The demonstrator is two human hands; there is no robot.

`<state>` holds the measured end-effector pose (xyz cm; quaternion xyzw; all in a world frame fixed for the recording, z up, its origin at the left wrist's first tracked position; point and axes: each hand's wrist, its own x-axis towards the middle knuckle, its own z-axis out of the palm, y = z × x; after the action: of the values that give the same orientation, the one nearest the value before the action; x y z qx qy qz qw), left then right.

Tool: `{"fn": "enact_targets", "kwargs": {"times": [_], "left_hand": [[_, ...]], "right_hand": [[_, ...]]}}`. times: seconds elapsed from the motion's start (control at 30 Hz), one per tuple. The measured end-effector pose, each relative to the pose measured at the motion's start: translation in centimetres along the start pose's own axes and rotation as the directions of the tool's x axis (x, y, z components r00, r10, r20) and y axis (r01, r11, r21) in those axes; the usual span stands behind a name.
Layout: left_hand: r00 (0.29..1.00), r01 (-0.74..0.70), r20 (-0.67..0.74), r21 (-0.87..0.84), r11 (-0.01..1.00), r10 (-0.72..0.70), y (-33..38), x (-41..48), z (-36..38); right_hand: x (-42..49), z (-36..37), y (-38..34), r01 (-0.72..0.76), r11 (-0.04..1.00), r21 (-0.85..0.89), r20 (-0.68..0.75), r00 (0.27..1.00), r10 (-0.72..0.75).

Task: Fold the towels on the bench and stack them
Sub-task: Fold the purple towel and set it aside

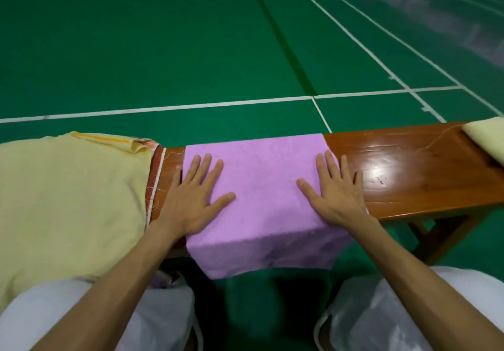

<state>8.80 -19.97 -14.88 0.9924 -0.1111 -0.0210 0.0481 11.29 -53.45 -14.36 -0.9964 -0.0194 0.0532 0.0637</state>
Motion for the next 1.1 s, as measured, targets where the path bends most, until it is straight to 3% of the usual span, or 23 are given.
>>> {"fn": "enact_targets", "kwargs": {"times": [0.07, 0.13, 0.2, 0.27, 0.33, 0.37, 0.43, 0.53, 0.6, 0.7, 0.77, 0.83, 0.93, 1.03, 1.1], "left_hand": [[1.0, -0.017, -0.008, -0.045, 0.999, 0.016, 0.0, -0.4, -0.2], [0.998, 0.004, -0.061, -0.132, 0.991, -0.012, 0.5, -0.7, -0.8], [0.971, 0.082, -0.207, -0.192, 0.978, -0.122, 1.6, -1.2, -1.7], [0.882, 0.257, -0.345, -0.218, 0.941, -0.321, 2.6, -2.1, -2.5], [0.802, 0.46, -0.294, -0.251, 0.852, -0.52, 2.8, -2.7, -2.9], [0.795, 0.511, -0.217, -0.262, 0.819, -0.566, 2.6, -2.8, -3.1], [0.818, 0.513, -0.086, -0.339, 0.788, -0.569, 1.9, -2.4, -3.0], [0.868, 0.407, -0.04, -0.512, 0.757, -0.494, 1.1, -1.8, -2.9], [0.895, 0.331, -0.032, -0.62, 0.711, -0.445, 0.7, -1.7, -3.0], [0.91, 0.296, 0.089, -0.823, 0.484, -0.405, 0.4, -2.2, -4.9], [0.915, 0.317, 0.202, -0.897, 0.309, -0.35, 0.2, -2.9, -6.4], [0.922, 0.313, 0.236, -0.921, 0.231, -0.308, -0.3, -3.6, -7.2], [0.949, 0.23, 0.15, -0.931, 0.283, -0.278, -1.4, -4.5, -7.3], [0.96, 0.154, 0.029, -0.886, 0.438, -0.279, -2.2, -5.0, -7.5], [0.952, 0.131, -0.045, -0.835, 0.534, -0.303, -2.6, -5.5, -7.4]], "right_hand": [[-0.5, -0.4, 0.1, 0.012, 0.999, 0.036, -0.01, 1.0, -0.011], [-0.7, -1.2, 0.4, 0.022, 0.976, 0.219, -0.13, 0.991, 0.007], [-0.7, -2.3, 0.7, 0.03, 0.905, 0.425, -0.267, 0.959, 0.094], [-0.5, -3.1, 0.9, -0.038, 0.907, 0.419, -0.289, 0.942, 0.172], [-0.1, -3.5, 1.1, -0.126, 0.935, 0.333, -0.219, 0.954, 0.207], [0.1, -3.6, 1.1, -0.141, 0.938, 0.317, -0.185, 0.96, 0.208], [0.3, -3.8, 1.0, -0.143, 0.916, 0.376, -0.121, 0.972, 0.201], [0.2, -4.3, 1.1, -0.121, 0.857, 0.5, -0.059, 0.983, 0.173], [0.4, -4.7, 1.9, -0.118, 0.741, 0.661, -0.011, 0.986, 0.167], [0.3, -5.8, 3.2, -0.16, 0.445, 0.881, 0.115, 0.985, 0.126], [-0.1, -6.4, 3.7, -0.124, 0.29, 0.949, 0.121, 0.992, 0.028], [-0.6, -6.7, 4.3, -0.057, 0.178, 0.982, 0.078, 0.99, -0.116], [-0.7, -7.1, 4.8, 0.021, 0.217, 0.976, 0.026, 0.977, -0.213], [-0.6, -7.4, 5.2, 0.048, 0.229, 0.972, -0.014, 0.989, -0.148], [-0.9, -7.2, 5.1, 0.078, 0.306, 0.949, -0.036, 0.989, -0.142]]}}
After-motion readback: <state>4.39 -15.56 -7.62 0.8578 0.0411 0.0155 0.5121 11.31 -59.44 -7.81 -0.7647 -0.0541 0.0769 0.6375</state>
